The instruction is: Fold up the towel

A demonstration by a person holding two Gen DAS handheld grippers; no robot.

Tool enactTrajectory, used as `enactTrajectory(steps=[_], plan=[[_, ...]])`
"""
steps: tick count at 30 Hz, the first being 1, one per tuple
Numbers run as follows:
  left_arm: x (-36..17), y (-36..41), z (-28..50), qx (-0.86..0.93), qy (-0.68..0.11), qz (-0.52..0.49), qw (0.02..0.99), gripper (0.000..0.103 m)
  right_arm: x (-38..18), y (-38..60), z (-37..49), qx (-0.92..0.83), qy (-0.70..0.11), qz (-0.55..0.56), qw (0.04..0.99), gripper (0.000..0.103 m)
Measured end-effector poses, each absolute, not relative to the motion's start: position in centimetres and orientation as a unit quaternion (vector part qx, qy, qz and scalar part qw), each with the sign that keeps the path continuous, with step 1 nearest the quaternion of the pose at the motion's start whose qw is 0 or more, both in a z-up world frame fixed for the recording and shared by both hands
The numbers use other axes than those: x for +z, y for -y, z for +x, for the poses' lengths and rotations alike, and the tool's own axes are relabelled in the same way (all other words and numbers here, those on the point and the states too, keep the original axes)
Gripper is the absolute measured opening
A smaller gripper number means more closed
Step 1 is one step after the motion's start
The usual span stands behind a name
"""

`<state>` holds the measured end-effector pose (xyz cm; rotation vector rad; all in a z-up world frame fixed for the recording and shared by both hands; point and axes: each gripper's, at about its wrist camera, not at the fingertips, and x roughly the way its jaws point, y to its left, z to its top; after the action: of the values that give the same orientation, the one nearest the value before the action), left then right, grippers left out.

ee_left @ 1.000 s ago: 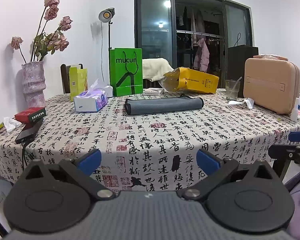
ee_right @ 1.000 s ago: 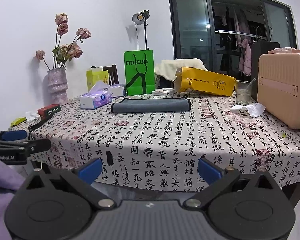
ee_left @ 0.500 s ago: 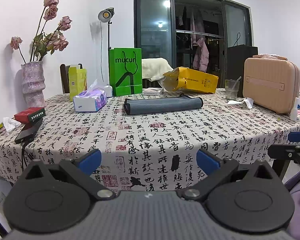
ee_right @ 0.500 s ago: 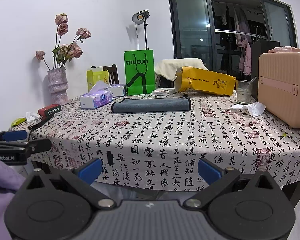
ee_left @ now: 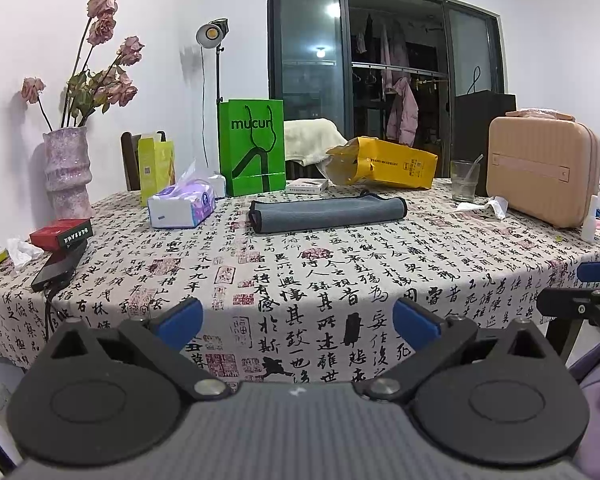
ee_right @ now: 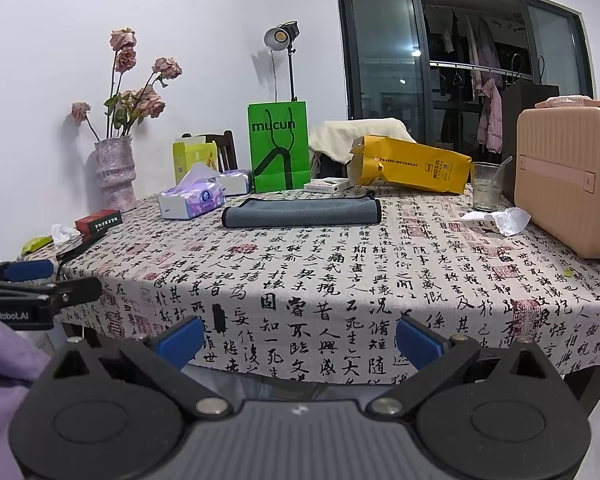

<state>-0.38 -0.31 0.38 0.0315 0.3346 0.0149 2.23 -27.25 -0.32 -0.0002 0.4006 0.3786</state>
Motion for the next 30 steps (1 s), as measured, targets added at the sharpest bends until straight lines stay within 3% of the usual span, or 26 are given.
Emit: enactTrajectory(steps=[30], plan=[[0.51, 0.36, -0.44, 0.012, -0.163, 0.019, 0.986, 0.103, -0.28, 27.50, 2.37, 0.186, -0.196, 0.001, 0.963, 0.103]])
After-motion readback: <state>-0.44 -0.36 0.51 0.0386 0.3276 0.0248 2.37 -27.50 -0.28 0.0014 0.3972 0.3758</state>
